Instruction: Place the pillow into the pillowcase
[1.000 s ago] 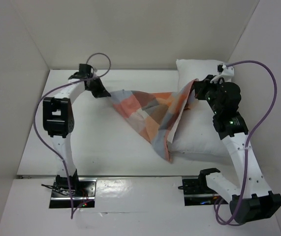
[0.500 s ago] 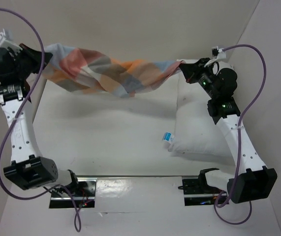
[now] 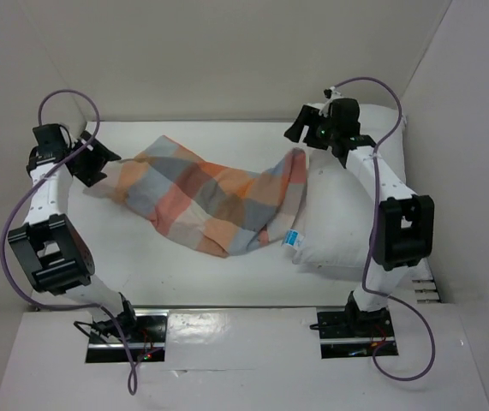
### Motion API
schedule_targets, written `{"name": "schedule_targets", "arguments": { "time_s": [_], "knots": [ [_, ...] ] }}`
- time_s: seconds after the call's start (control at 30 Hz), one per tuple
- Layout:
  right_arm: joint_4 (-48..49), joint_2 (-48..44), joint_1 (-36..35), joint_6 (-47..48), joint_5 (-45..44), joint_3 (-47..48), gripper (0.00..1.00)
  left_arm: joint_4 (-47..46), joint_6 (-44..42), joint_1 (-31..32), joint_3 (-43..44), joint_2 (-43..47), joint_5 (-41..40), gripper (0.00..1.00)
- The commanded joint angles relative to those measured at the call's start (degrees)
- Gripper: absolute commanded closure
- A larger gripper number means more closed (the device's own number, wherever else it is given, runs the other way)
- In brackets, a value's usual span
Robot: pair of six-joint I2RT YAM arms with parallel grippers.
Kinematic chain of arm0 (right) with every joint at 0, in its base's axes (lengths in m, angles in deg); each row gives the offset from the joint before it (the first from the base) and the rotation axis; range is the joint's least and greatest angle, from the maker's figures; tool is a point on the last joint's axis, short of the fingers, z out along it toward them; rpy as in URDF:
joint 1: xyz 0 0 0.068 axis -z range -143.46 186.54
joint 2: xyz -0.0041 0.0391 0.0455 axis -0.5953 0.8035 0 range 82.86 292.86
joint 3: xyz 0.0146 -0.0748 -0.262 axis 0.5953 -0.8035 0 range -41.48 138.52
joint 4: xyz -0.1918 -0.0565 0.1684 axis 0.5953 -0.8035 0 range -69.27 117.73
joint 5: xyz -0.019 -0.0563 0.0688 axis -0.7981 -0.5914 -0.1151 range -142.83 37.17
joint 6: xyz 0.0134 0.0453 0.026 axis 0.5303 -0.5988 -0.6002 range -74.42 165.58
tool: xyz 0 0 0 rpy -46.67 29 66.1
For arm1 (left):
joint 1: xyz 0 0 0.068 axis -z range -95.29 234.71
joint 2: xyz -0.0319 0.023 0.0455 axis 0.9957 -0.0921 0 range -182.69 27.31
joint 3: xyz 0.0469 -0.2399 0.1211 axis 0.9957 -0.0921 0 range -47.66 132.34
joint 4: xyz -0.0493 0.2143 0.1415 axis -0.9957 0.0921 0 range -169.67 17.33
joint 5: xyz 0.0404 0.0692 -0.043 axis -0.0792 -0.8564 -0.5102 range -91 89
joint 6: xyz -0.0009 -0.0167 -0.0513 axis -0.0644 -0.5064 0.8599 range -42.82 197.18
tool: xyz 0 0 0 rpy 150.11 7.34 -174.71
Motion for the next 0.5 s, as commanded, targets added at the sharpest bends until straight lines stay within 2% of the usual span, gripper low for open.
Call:
{"name": "schedule_targets", "arguments": {
  "time_s": [0.0,0.03,0.1,0.17,0.2,0.23,0.27,0.3,0.33,0.37,0.43,0.47],
  "knots": [
    [-9.5,-0.1,-0.5,0.6,-5.6,5.1,0.18,-1.6,-4.2,4.1,7.0,6.3,-6.1,0.18],
    [-7.7,-2.1,-1.6,-0.1,-8.8,3.6,0.18,-1.6,-6.9,5.1,7.5,6.9,-6.8,0.28],
    [-2.9,-8.6,-3.1,-0.1,-12.3,-2.6,0.18,-1.6,-8.8,8.6,7.5,7.4,-5.3,0.39],
    [-2.9,-11.2,-4.9,0.4,-14.3,-5.7,0.25,-0.1,-11.5,12.3,7.5,7.4,-2.2,0.49],
    [-4.5,-11.9,-5.6,0.4,-14.3,-5.7,0.29,0.8,-12.2,14.7,6.8,7.4,-2.2,0.54],
    [-6.0,-12.6,-6.4,1.0,-14.3,-6.5,0.42,2.2,-12.2,20.5,6.2,6.7,-2.2,0.57],
    [-7.1,-12.6,-8.6,2.1,-13.6,-7.0,0.44,2.2,-12.3,23.6,3.7,6.2,-2.2,0.58],
    [-8.1,-13.3,-9.8,2.1,-13.6,-8.9,0.48,2.2,-11.5,26.6,2.2,6.2,-2.2,0.58],
    [-9.7,-13.3,-11.0,2.1,-13.6,-10.2,0.53,1.1,-10.5,31.8,0.5,5.7,-2.2,0.58],
    [-9.7,-13.9,-11.8,2.1,-13.6,-11.7,0.61,-1.6,-9.5,34.3,-2.9,5.7,-2.2,0.56],
    [-11.2,-15.0,-12.5,-0.1,-12.8,-16.3,0.61,-4.3,-6.8,40.0,-5.4,4.1,-0.9,0.46],
    [-11.2,-15.7,-12.5,-1.1,-12.8,-17.7,0.61,-4.3,-6.1,41.8,-5.9,3.0,-0.9,0.33]
  ]
}}
